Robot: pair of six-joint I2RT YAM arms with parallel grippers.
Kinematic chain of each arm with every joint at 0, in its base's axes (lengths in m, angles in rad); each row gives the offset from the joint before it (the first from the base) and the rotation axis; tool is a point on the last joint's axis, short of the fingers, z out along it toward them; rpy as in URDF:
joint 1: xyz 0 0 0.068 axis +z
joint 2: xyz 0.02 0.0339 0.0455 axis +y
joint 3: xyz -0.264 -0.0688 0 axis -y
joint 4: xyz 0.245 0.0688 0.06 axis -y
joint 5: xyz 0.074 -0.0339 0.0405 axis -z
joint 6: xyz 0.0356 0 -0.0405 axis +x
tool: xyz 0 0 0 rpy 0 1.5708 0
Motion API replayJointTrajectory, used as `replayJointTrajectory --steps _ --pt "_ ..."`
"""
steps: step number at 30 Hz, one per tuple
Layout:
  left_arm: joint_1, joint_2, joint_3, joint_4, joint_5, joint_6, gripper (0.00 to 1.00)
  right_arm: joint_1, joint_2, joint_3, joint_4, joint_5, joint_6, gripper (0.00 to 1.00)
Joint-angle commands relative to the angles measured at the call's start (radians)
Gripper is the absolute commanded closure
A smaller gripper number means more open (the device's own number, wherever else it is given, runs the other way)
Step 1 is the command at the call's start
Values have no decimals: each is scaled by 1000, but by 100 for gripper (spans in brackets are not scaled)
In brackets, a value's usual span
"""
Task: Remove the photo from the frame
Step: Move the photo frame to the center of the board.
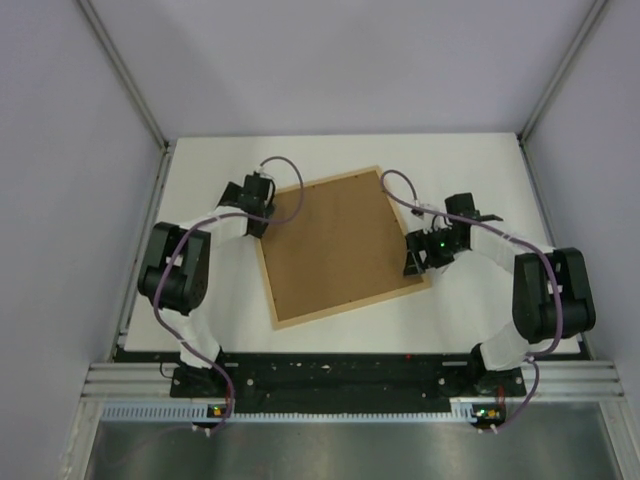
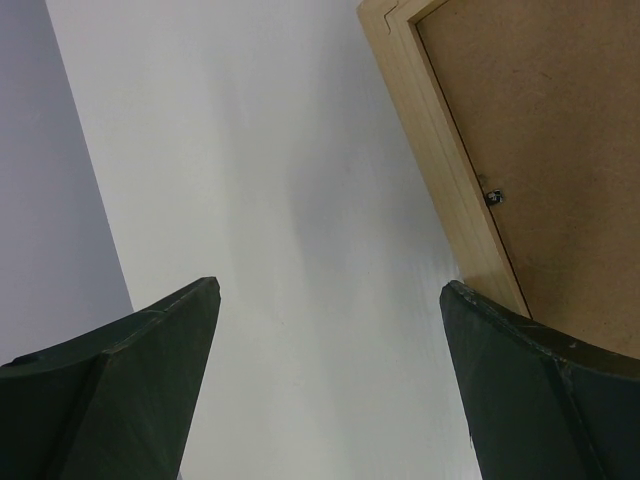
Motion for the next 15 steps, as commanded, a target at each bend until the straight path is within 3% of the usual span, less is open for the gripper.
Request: replayJointTrajectory --steps 1,15 --pt "-17 35 76 -9 52 -30 1 62 -91 -14 -50 14 -69 23" --pt "-34 153 247 -69 112 -42 1 103 -98 -15 -50 26 -83 23"
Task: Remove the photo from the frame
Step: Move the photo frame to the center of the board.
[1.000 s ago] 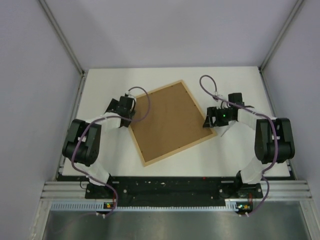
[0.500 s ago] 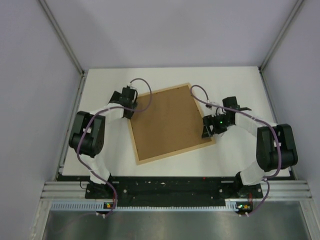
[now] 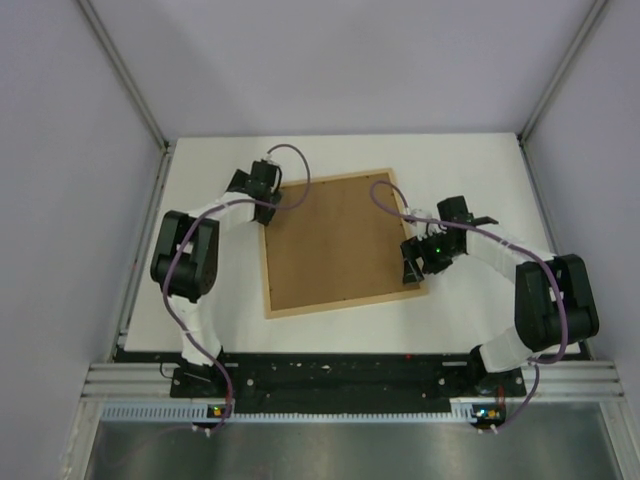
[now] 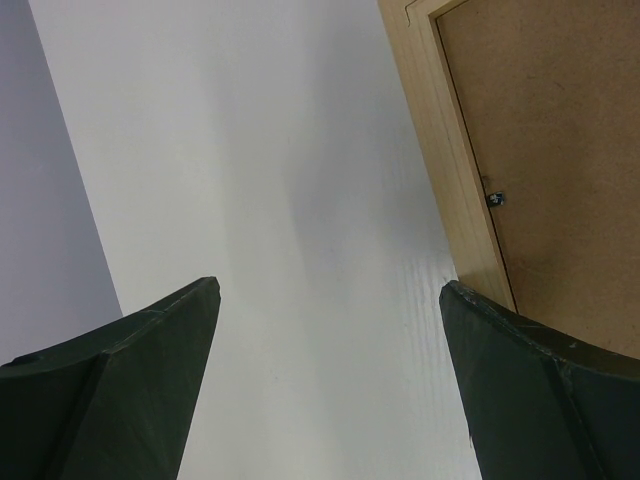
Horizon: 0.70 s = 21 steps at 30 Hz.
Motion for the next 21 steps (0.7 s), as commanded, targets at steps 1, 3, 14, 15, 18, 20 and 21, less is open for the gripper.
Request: replayJointTrajectory --steps 1,3,14,15,18,20,21 --pt "-24 38 65 -5 94 -37 1 24 -42 3 19 -38 -25 23" --pt "-24 55 88 -13 97 -37 1 29 -56 0 18 -36 -33 23" --pt "-32 139 205 -51 103 -43 1 70 -51 -6 10 -40 -58 23" --pt "-32 142 209 -54 101 -45 1 71 -47 -4 12 -40 -56 23" --pt "-30 129 210 -60 75 -49 1 72 -63 23 -16 -7 -68 23" --pt "-24 87 187 -51 72 -43 1 72 -115 58 -59 38 -103 23" --pt "-21 55 167 -49 81 -43 1 72 -151 75 -74 71 -131 22"
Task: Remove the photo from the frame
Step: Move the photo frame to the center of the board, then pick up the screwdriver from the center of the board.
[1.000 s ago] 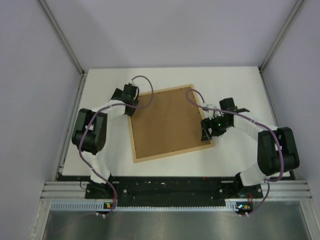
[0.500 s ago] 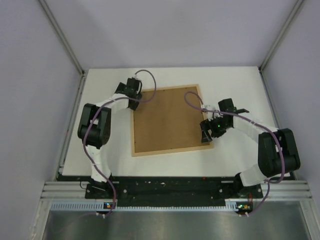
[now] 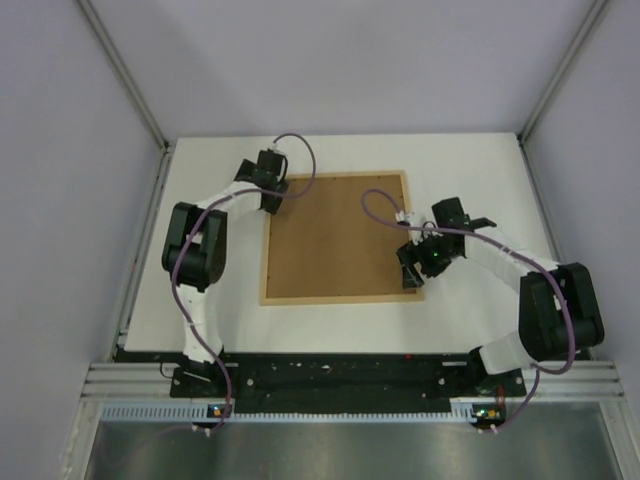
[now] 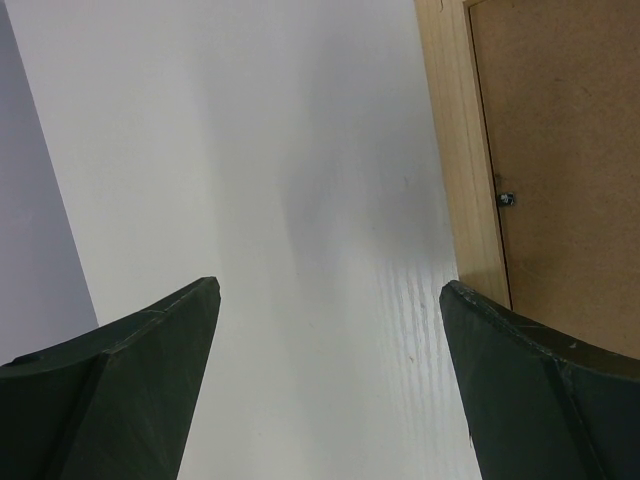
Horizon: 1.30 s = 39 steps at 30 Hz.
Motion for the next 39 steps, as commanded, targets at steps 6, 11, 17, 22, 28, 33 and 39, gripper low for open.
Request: replayJointTrajectory --steps 6,11,17,22,28,33,39 --pt "7 -307 -122 -29 162 0 1 4 -296 166 -85 266 -294 8" --pt "25 -532 -203 -124 229 17 1 -79 -268 201 -121 406 -604 4" --pt "54 -793 -366 -240 341 40 1 -177 -162 246 -116 513 -912 6" --pt "68 -951 -490 -296 355 43 1 -209 -60 286 -116 523 -1083 8" --pt "88 -1068 -550 -320 375 20 1 -220 49 289 -116 504 -1241 11" --pt "125 -1117 -578 -317 429 15 1 -226 138 306 -116 465 -1307 12" --pt "163 -1151 -599 -320 480 12 1 -226 212 321 -90 414 -1353 14"
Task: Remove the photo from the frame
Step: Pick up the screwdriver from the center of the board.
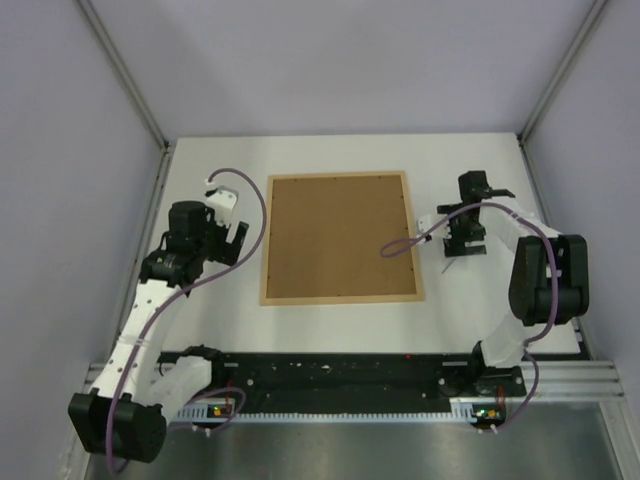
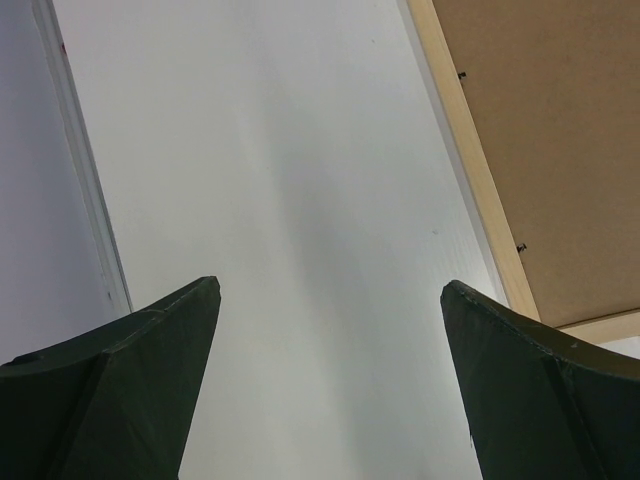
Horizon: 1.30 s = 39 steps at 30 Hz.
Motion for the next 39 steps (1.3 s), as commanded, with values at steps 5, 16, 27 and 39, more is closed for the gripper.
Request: replayJointTrajectory --steps 5,16,27,39 --pt "33 -29 -23 20 61 -16 1 -11 127 95 21 -50 -34 20" --pt "41 -21 -19 26 93 -22 1 -11 182 67 1 -85 -45 26" --pt "52 -15 -19 25 110 -28 1 -12 187 48 -51 -166 -99 32" --pt "61 -11 -16 23 126 -32 1 3 203 28 -80 -163 -166 37"
